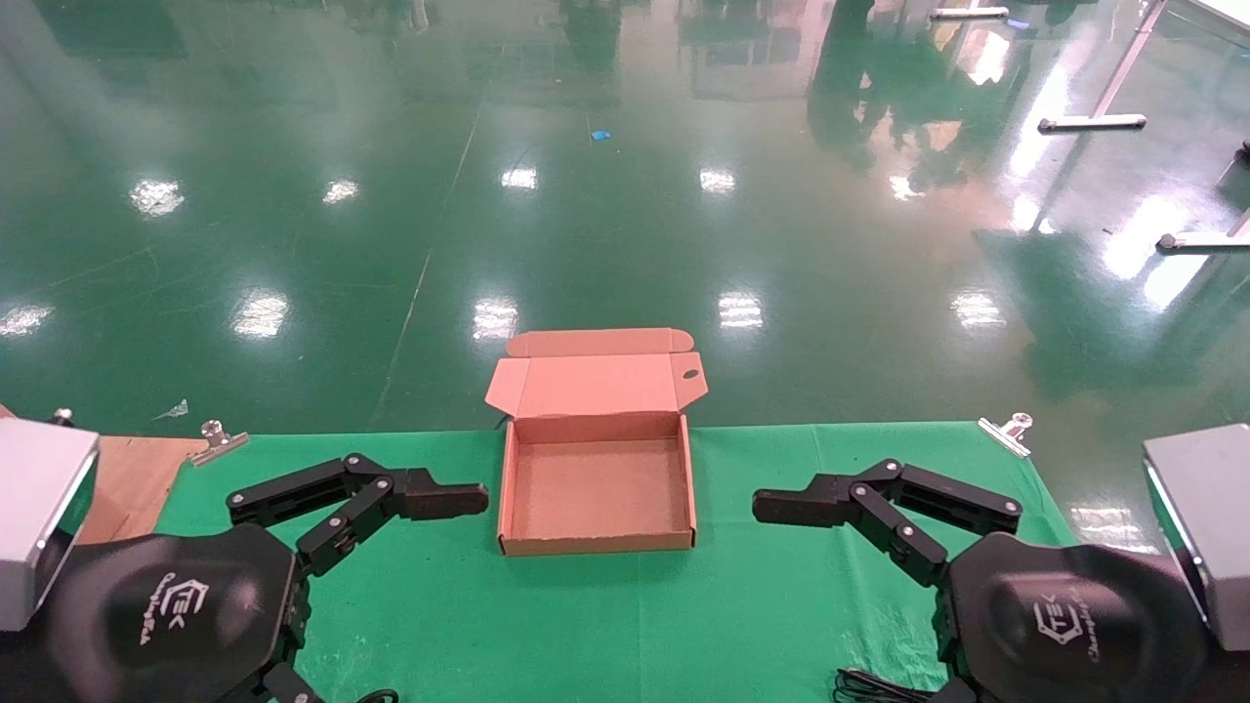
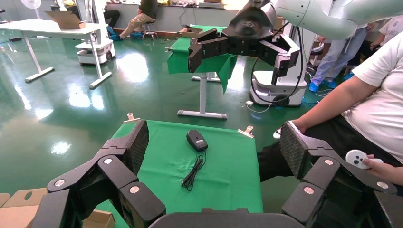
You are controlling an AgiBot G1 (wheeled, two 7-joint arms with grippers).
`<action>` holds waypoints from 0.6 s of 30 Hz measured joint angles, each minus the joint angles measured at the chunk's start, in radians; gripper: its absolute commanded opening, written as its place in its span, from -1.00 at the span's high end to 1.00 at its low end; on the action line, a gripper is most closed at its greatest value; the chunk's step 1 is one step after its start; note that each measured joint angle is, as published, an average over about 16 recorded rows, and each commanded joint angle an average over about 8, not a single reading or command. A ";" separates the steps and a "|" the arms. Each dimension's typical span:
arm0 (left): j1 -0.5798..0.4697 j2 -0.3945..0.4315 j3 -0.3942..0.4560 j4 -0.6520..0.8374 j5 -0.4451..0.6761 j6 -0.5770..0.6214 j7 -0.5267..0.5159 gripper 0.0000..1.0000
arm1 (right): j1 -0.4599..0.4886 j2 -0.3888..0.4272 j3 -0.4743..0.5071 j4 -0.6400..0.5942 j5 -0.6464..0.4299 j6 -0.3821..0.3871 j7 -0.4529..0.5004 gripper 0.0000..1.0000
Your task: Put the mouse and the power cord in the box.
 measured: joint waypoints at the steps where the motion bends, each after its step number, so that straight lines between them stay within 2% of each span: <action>1: 0.000 0.000 0.000 0.000 0.000 0.000 0.000 -1.00 | 0.000 0.000 0.000 0.000 0.000 0.000 0.000 -1.00; 18: 0.000 0.000 0.000 0.000 0.000 0.000 0.000 -1.00 | 0.000 0.000 0.000 0.000 0.000 0.000 0.000 -1.00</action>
